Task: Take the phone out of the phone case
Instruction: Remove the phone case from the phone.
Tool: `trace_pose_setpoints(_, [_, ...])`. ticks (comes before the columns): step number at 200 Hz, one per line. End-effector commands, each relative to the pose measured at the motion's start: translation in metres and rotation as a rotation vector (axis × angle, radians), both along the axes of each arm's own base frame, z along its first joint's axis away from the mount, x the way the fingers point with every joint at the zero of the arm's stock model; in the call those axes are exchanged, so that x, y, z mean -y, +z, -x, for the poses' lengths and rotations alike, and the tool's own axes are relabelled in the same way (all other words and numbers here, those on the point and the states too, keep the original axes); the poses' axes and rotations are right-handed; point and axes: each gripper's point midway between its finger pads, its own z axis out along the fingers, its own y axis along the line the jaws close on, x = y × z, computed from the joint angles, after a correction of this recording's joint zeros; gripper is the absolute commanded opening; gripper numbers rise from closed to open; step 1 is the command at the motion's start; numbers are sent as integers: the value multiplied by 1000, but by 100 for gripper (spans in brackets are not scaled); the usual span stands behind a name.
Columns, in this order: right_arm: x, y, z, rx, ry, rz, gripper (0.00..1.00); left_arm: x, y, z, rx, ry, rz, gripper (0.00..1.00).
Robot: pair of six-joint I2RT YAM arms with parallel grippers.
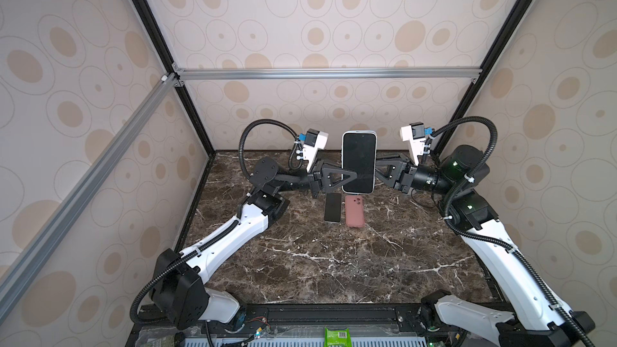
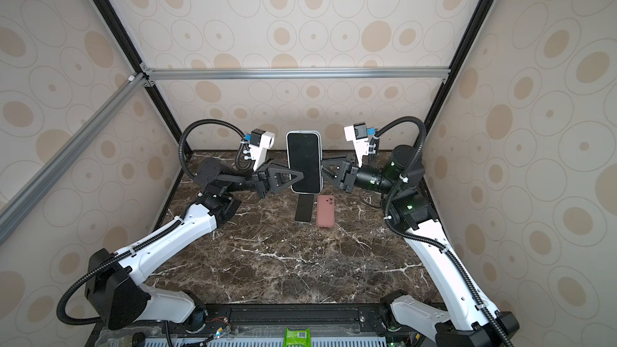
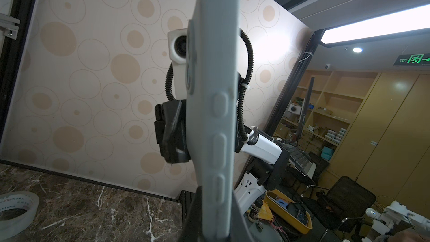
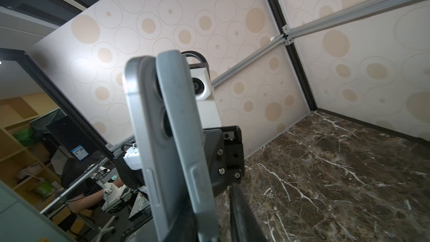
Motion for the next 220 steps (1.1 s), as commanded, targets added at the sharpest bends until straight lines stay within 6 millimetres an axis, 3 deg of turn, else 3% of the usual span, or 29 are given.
trace_pose_setpoints(1, [-11, 0, 29, 0, 179, -6, 15, 7, -9, -29, -85, 68, -14, 0])
trace_pose_setpoints(41, [-10, -10, 23, -20, 131, 16, 0, 0, -27, -54, -176, 137, -29, 0])
trace_pose_setpoints(83, [-10, -27, 8, -90, 61, 29, 0, -3, -47, -78, -238, 236, -98, 0])
trace_pose_setpoints(107, [-12, -48, -8, -189, 20, 44, 0, -3, -70, -95, -297, 305, -165, 0])
trace_pose_setpoints(144, [-13, -100, -31, -362, -67, 75, 0, -7, -131, -113, -399, 396, -315, 24])
trace_pose_setpoints(182, [-13, -147, -46, -497, -126, 34, 0, -14, -193, -106, -490, 413, -410, 43])
trace_pose_setpoints(220, [-23, -188, -50, -583, -131, 33, 0, -20, -223, -98, -539, 420, -438, 52])
